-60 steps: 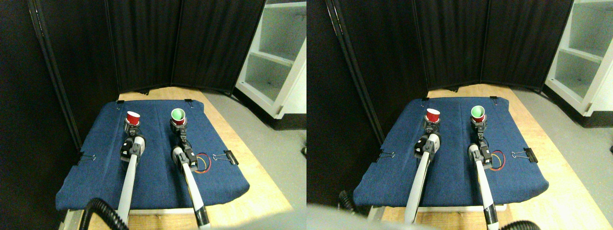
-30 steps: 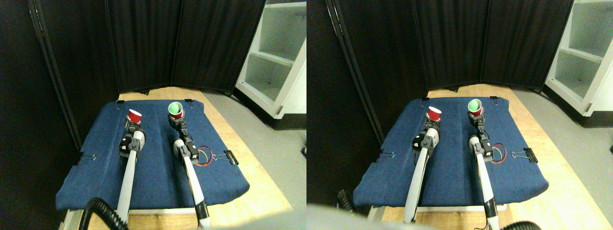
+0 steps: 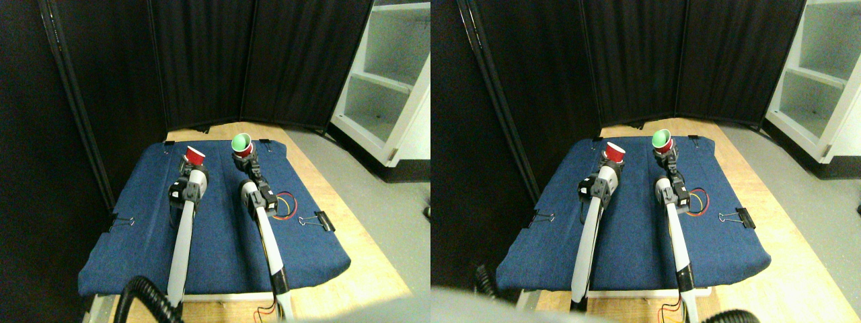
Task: Pour (bimanual)
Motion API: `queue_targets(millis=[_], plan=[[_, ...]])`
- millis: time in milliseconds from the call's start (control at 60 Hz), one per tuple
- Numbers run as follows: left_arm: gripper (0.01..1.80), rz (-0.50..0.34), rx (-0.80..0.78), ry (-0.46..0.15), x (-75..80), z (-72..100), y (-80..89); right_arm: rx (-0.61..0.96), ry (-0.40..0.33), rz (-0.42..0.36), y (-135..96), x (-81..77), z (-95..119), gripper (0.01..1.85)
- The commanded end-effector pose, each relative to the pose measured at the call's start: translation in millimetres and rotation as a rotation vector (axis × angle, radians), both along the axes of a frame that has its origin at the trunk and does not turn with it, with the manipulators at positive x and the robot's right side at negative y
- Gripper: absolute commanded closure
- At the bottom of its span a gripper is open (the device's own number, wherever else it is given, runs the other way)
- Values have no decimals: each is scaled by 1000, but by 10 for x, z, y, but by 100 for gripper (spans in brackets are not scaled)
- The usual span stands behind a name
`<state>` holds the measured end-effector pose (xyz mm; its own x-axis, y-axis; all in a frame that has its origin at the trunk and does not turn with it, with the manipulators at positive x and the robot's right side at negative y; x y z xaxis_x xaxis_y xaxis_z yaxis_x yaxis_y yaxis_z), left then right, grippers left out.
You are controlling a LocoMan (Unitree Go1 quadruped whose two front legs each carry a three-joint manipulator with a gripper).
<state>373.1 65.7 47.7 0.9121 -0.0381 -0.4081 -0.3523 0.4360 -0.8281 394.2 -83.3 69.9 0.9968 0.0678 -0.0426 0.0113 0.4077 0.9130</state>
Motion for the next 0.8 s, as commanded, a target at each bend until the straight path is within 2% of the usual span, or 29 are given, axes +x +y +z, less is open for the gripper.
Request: queue_targets(millis=[17, 217, 467, 550, 800], plan=[[148, -25, -9, -51, 20, 161, -75, -8, -53, -10, 53, -17, 203, 149], [148, -48, -14, -49, 72, 203, -113, -46, -73, 5, 56, 6, 281, 148], [148, -44, -14, -45, 119, 173, -183, -84, -95, 44, 23, 35, 450, 150], [148, -50, -19, -40, 134, 154, -218, -102, -101, 78, 1, 79, 506, 150], [148, -43, -39, -32, 147, 104, -288, -124, -113, 92, 28, 112, 606, 149]])
